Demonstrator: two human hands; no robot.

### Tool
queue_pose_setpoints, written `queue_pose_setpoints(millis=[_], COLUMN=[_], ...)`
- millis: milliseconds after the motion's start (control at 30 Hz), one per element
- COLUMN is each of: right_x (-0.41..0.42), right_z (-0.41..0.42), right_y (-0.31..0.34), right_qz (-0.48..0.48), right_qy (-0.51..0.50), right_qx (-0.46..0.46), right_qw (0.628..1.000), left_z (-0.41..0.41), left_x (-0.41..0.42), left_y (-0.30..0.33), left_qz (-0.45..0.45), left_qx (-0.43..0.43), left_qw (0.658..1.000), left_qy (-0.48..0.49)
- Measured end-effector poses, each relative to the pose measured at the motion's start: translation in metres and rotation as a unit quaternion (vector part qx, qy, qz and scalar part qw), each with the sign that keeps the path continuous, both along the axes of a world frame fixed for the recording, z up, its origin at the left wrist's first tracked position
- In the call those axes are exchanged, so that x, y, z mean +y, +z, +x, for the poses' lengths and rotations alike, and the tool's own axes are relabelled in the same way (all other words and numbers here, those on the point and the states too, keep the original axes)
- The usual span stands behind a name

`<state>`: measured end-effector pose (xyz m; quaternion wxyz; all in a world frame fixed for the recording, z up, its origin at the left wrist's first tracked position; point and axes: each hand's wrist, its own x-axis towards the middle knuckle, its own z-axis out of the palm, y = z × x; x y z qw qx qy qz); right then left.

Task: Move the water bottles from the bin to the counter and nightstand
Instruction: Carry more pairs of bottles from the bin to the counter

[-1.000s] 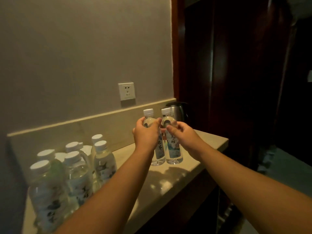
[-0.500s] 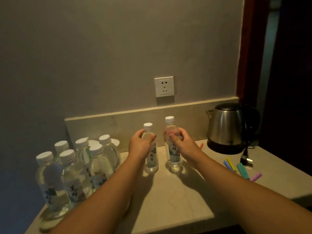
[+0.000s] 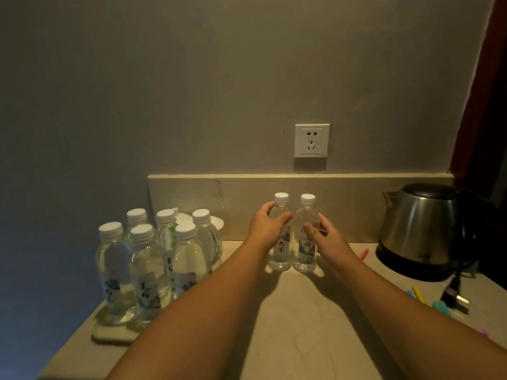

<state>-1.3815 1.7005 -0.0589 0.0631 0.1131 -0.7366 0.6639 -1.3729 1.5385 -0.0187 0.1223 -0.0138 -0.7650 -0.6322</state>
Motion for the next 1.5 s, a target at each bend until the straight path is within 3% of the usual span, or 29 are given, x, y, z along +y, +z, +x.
queue_pose_setpoints(millis=[233, 667, 767, 833, 900, 967, 1033, 1100, 1167, 1233, 1300, 1333, 1433, 1500], right_x=[0.0, 0.002, 0.002, -0.009, -0.027, -0.053, -0.08, -0.102, -0.122, -0.137, -0.149, -0.154, -0.161, -0.163], right_z=[-0.003, -0.008, 0.003, 0.022, 0.045, 0.066, 0.085, 0.095, 0.097, 0.093, 0.088, 0.086, 0.082, 0.081], right_y=[0.005, 0.002, 0.016, 0.032, 0.042, 0.039, 0.028, 0.017, 0.006, -0.004, -0.013, -0.017, -0.023, -0.024], right_qz=[0.044, 0.005, -0.012, -0.059, -0.078, -0.006, 0.156, 0.262, 0.304, 0.332, 0.361, 0.38, 0.445, 0.482], right_qy=[0.0, -0.018, -0.116, -0.215, -0.204, -0.081, 0.046, 0.127, 0.151, 0.113, 0.067, 0.053, 0.027, 0.022], right_qx=[0.011, -0.008, 0.039, 0.146, 0.207, 0.169, 0.055, -0.062, -0.118, -0.129, -0.114, -0.1, -0.062, -0.044], right_qw=[0.999, 1.0, 0.992, 0.964, 0.954, 0.982, 0.985, 0.955, 0.933, 0.927, 0.923, 0.918, 0.893, 0.875], left_z=[-0.008, -0.003, 0.028, 0.07, 0.137, 0.201, 0.232, 0.239, 0.234, 0.223, 0.215, 0.212, 0.208, 0.207], left_x=[-0.001, 0.011, 0.02, 0.025, 0.011, -0.027, -0.088, -0.152, -0.204, -0.25, -0.277, -0.28, -0.275, -0.271], left_y=[-0.003, -0.006, 0.017, 0.031, 0.032, 0.029, 0.014, -0.002, -0.025, -0.05, -0.071, -0.08, -0.097, -0.1], left_qz=[0.003, -0.013, 0.009, 0.0, -0.04, -0.053, -0.024, 0.041, 0.108, 0.113, 0.107, 0.112, 0.029, -0.081], left_qx=[0.006, -0.016, 0.005, 0.057, 0.2, 0.358, 0.441, 0.383, 0.291, 0.123, -0.057, -0.102, -0.175, -0.192], left_qw=[1.0, 1.0, 0.998, 0.997, 0.979, 0.931, 0.871, 0.839, 0.809, 0.807, 0.848, 0.876, 0.927, 0.927], left_qy=[0.004, 0.016, 0.067, 0.059, 0.013, 0.052, 0.218, 0.385, 0.499, 0.566, 0.516, 0.458, 0.332, 0.312])
